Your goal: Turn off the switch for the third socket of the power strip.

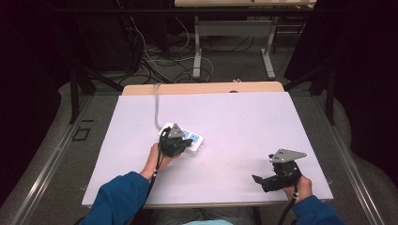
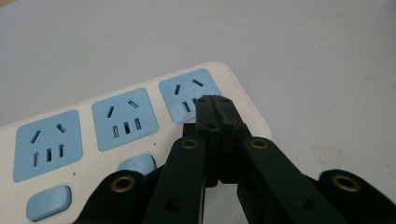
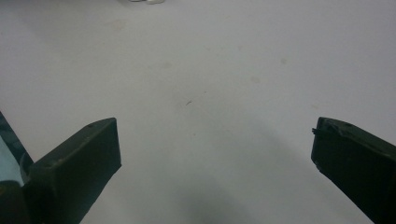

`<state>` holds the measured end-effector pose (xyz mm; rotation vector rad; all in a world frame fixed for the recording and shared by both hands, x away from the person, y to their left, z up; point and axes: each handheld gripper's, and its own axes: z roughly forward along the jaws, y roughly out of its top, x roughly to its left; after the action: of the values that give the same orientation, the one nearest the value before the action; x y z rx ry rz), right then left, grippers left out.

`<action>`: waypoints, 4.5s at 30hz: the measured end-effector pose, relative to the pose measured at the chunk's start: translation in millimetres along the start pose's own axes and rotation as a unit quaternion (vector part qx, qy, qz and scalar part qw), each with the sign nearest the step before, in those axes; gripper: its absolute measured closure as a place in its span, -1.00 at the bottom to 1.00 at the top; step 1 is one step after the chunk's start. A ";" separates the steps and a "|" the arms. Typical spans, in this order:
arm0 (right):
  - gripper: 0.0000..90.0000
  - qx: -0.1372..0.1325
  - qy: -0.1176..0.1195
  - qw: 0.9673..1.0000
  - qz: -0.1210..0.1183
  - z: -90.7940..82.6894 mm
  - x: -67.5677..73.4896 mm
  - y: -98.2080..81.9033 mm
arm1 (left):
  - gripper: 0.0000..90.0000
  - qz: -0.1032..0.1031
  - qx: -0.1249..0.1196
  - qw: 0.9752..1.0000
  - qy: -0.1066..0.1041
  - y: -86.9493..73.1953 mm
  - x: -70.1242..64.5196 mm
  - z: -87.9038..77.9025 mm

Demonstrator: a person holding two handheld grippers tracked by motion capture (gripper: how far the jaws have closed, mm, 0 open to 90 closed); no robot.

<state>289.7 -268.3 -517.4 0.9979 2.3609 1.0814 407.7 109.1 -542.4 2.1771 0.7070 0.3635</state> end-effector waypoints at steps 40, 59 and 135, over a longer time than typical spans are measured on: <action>-0.98 -0.002 0.000 1.000 0.002 0.2 0.0 0.0 | 1.00 -0.004 -0.001 1.000 0.000 -1.3 0.1 0.7; -0.98 -0.002 0.000 1.000 0.002 0.2 0.2 0.2 | 1.00 -0.001 -0.001 1.000 0.002 -1.5 -0.8 0.6; -0.98 0.001 0.002 1.000 -0.001 -0.3 0.3 0.8 | 0.69 -0.008 -0.027 0.999 0.020 5.2 0.8 -12.3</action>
<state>289.7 -267.8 -516.6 0.9958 2.3663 1.0805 404.4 114.3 -530.5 2.1176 0.7286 0.4148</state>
